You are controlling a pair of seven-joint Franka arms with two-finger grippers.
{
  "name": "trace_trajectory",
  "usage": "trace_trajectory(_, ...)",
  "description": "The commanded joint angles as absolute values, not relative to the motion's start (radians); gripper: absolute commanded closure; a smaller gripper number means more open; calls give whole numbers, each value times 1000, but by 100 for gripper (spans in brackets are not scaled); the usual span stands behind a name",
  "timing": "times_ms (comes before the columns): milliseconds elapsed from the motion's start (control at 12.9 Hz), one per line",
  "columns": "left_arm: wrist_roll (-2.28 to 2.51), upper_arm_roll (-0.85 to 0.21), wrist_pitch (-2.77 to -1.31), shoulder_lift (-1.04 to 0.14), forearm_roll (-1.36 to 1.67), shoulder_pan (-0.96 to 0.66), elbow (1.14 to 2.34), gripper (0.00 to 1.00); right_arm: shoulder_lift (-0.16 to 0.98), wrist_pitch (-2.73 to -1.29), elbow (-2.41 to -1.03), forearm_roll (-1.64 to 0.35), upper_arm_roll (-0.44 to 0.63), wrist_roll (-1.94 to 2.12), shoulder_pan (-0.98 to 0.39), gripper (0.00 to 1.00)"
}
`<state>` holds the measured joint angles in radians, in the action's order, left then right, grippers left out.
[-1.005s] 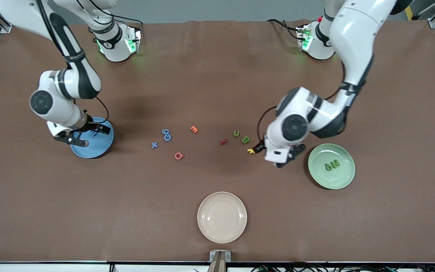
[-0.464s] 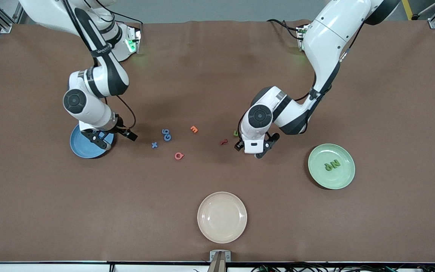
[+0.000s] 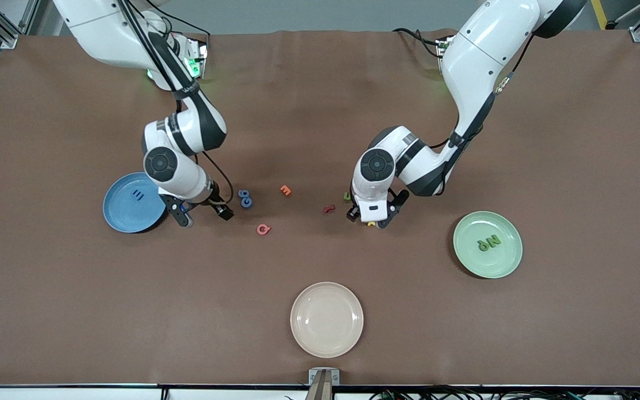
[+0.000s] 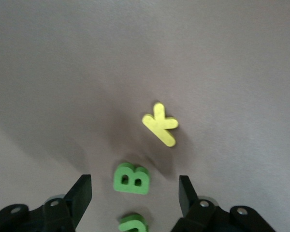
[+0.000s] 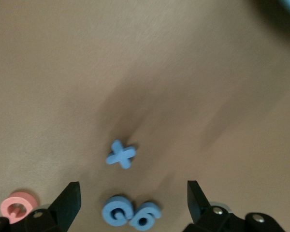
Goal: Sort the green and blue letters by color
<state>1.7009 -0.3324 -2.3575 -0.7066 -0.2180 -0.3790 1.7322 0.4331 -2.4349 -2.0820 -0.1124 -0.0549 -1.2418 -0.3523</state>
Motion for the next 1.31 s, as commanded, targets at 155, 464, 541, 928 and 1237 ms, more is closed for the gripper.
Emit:
trace_trajectory(155, 1733, -325, -2393, -722, -247, -390, 1747, 37, 499, -2450, -2014, -6, -32, -1302, -364, 15)
trace_trajectory(464, 1733, -327, -2393, -730, -245, -387, 1738, 85, 500, -2462, -2020, 23, -3, -1305, -377, 26)
trace_trajectory(541, 1733, -327, -2393, -721, -242, -374, 1732, 100, 505, -2464, -2020, 23, -3, -1311, -385, 29)
trace_trajectory(928, 1685, -322, -2363, -606, -247, -313, 1709, 100, 520, -2487, -2017, 23, -3, -1338, -396, 29)
trace_trajectory(1237, 1427, -327, -2206, -528, -247, -162, 1697, 100, 529, -2490, -2019, 23, -3, -1339, -399, 33)
